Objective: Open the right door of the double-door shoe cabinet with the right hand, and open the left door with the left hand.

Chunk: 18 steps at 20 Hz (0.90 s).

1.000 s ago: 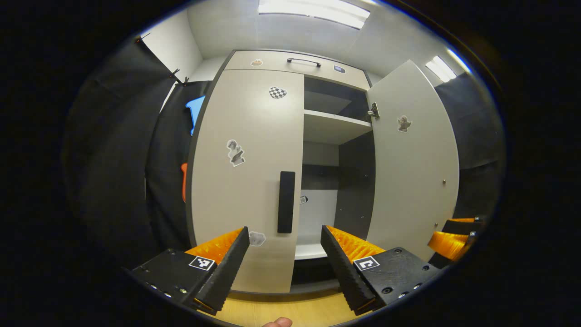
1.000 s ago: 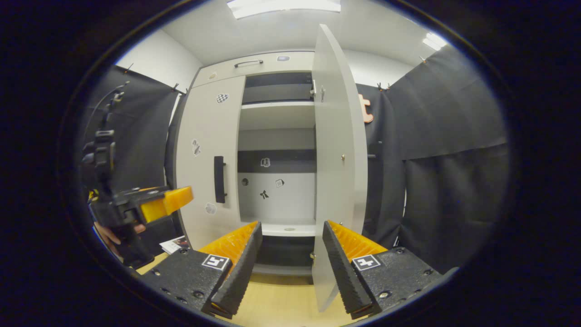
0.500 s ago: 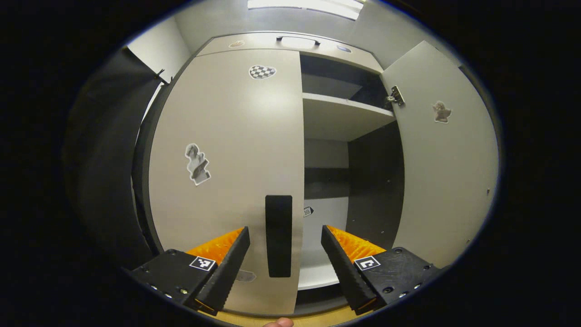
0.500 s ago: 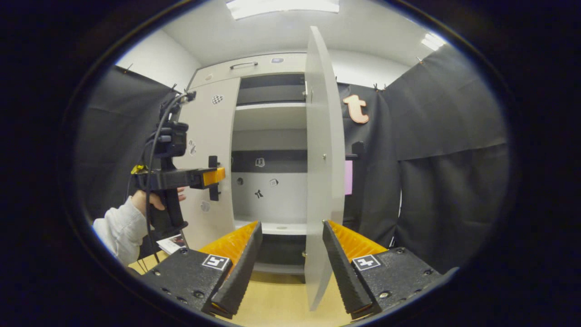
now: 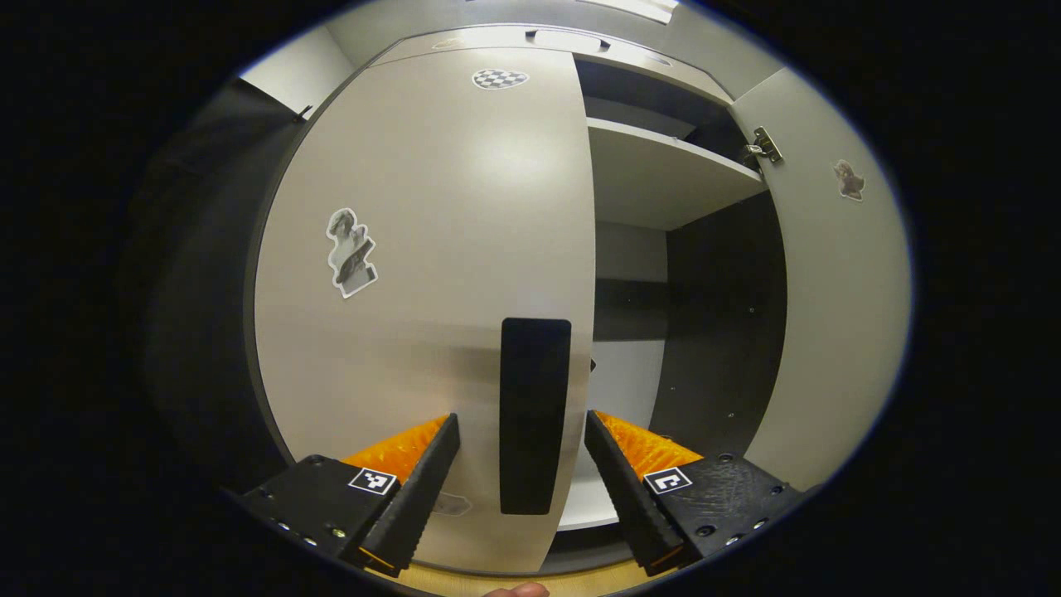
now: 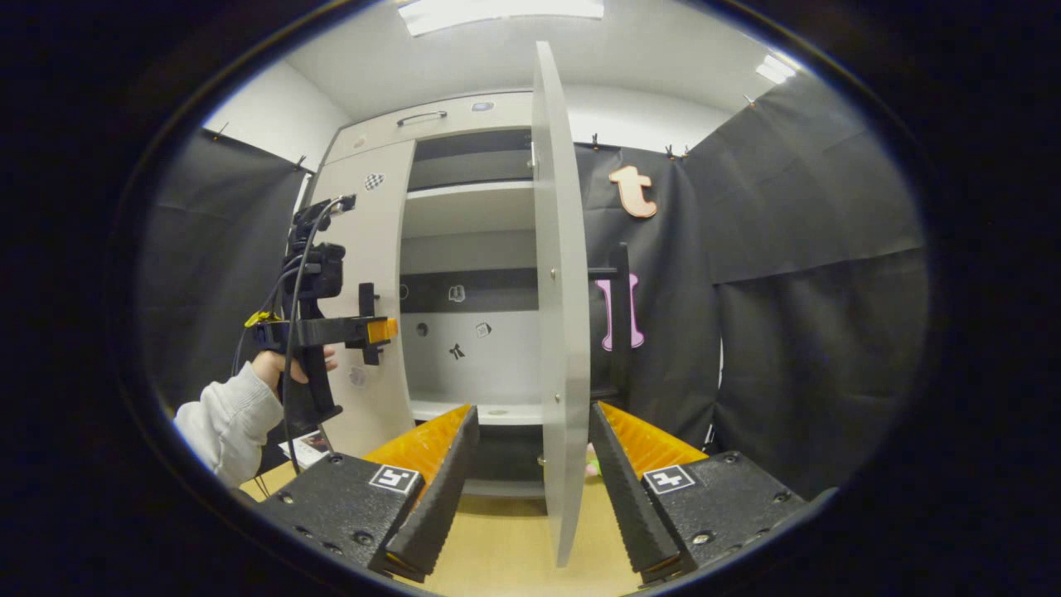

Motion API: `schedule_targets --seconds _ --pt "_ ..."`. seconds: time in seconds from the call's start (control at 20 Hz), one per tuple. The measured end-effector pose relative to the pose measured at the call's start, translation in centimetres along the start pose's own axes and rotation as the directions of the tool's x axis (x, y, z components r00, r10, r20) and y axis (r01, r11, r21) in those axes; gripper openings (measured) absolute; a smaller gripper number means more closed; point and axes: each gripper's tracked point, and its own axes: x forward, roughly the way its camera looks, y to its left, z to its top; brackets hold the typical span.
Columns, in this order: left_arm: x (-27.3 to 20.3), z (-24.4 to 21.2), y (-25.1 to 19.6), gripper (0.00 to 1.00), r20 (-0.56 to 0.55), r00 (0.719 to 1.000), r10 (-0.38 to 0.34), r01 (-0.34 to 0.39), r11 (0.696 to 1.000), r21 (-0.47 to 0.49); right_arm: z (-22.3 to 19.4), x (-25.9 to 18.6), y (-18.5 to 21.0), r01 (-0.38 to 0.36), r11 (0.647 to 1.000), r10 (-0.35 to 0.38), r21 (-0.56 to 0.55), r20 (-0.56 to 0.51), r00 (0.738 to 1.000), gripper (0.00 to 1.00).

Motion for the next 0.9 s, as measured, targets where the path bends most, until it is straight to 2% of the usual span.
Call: schedule_targets --seconds 0.4,0.5,0.6,0.65,0.7,0.85,0.9 --pt "0.2 -0.1 0.7 0.93 0.002 1.0 0.026 -0.026 1.0 0.005 0.1 0.0 -0.1 0.006 1.0 -0.006 -0.014 0.004 1.0 0.85" --pt "0.3 0.0 0.9 0.87 0.007 1.0 0.025 -0.025 1.0 -0.01 0.2 -0.1 0.0 0.004 1.0 -0.004 -0.012 0.004 1.0 0.85" --pt "0.2 -0.2 1.3 0.87 -0.004 1.0 0.026 -0.026 1.0 -0.008 0.1 -0.2 -0.2 0.003 1.0 -0.003 -0.01 0.004 1.0 0.85" --pt "0.2 -0.2 1.3 0.83 -0.003 1.0 0.02 -0.02 1.0 -0.015 0.1 -0.3 -0.1 0.001 1.0 0.0 -0.009 0.008 1.0 0.85" --pt "0.1 -0.1 1.2 0.73 -0.004 1.0 0.013 -0.013 1.0 -0.018 0.3 -0.4 0.1 -0.005 1.0 0.005 -0.008 0.012 1.0 0.85" --pt "0.2 -0.4 0.2 0.64 -0.011 1.0 -0.021 0.021 0.998 -0.059 0.4 -0.7 0.5 -0.01 1.0 0.01 -0.014 0.019 1.0 0.85" --pt "0.4 -0.4 -0.2 0.4 -0.008 1.0 -0.026 0.026 0.997 -0.069 0.2 -0.8 0.4 -0.009 1.0 0.01 -0.017 0.016 1.0 0.85"
